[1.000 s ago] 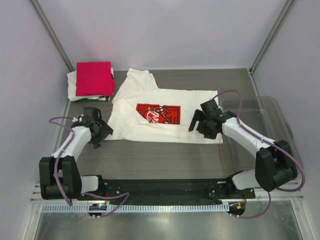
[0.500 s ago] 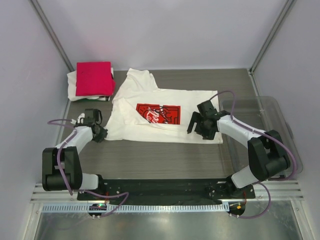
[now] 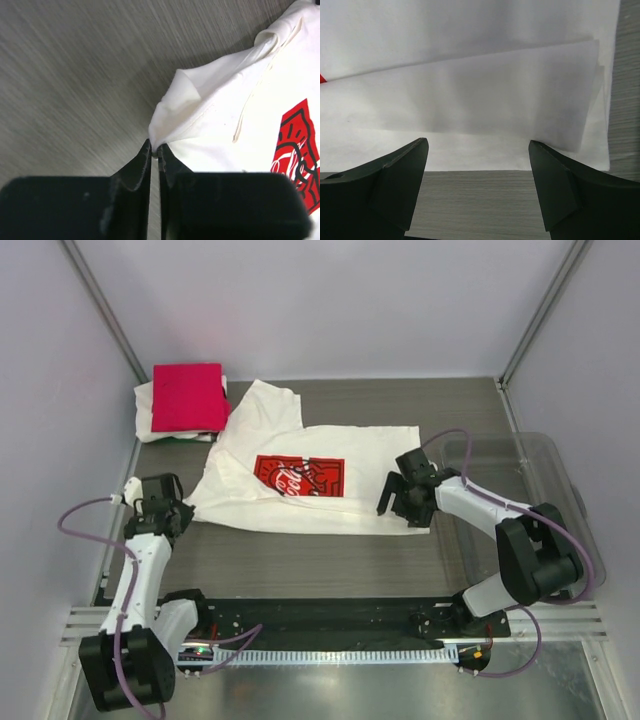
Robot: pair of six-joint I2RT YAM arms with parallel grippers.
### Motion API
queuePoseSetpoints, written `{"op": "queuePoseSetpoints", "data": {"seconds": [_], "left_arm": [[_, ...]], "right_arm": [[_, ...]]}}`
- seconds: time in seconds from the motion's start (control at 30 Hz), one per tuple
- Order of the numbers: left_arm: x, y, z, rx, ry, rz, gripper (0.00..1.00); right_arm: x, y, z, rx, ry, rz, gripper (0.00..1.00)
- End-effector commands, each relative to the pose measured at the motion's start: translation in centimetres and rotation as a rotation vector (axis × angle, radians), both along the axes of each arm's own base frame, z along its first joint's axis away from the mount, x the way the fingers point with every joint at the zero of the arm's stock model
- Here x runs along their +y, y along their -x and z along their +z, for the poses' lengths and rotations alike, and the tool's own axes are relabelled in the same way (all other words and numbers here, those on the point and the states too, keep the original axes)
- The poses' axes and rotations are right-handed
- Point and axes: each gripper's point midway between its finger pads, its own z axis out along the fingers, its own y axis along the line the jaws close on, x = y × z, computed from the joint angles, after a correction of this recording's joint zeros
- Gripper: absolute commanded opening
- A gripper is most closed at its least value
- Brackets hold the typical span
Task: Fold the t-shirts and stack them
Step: Fold the tshirt
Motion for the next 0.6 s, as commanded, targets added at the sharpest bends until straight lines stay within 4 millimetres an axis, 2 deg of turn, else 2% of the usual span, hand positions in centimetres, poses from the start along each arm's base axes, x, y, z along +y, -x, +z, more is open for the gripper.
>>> {"op": "queuePoseSetpoints", "data": {"seconds": [0.0,0.03,0.07,0.13,0.2,0.3,0.33,0.47,0.57], "left_arm": [[1.0,3.7,-0.5,0.076,-0.036,0.064,0.11],[0.8,3.5,-0.2,0.051,-0.023,0.064,0.19],[0.5,3.3,0.1,0.025,-0.01,0.054,0.43],[-0.2,3.4,0.2,0.031,0.031,0.046,0.64],[-0.6,3.3,0.6,0.033,0.042,0.029,0.65],[-0.5,3.1,2.5,0.022,0.021,0.004,0.66],[-0.2,2.7,3.9,-0.003,0.001,-0.012,0.66],[0.0,2.5,6.7,-0.023,-0.049,-0.062,0.67],[-0.1,2.7,7.5,-0.012,-0.077,-0.119,0.67]], "right_arm": [[-0.2,0.1,1.2,-0.053,-0.014,-0.019,0.87],[-0.3,0.2,1.1,-0.053,-0.009,-0.019,0.87],[-0.5,0.4,1.1,-0.054,-0.007,-0.021,0.87],[-0.7,0.4,1.3,-0.061,0.002,-0.022,0.87],[-0.7,0.1,1.6,-0.073,0.01,-0.02,0.87],[-1.3,-0.5,2.1,-0.087,0.045,-0.027,0.86],[-1.6,-0.6,2.2,-0.085,0.062,-0.027,0.86],[-2.8,-0.5,2.3,-0.084,0.128,-0.046,0.83],[-3.8,-0.4,2.9,-0.108,0.17,-0.063,0.81]]}}
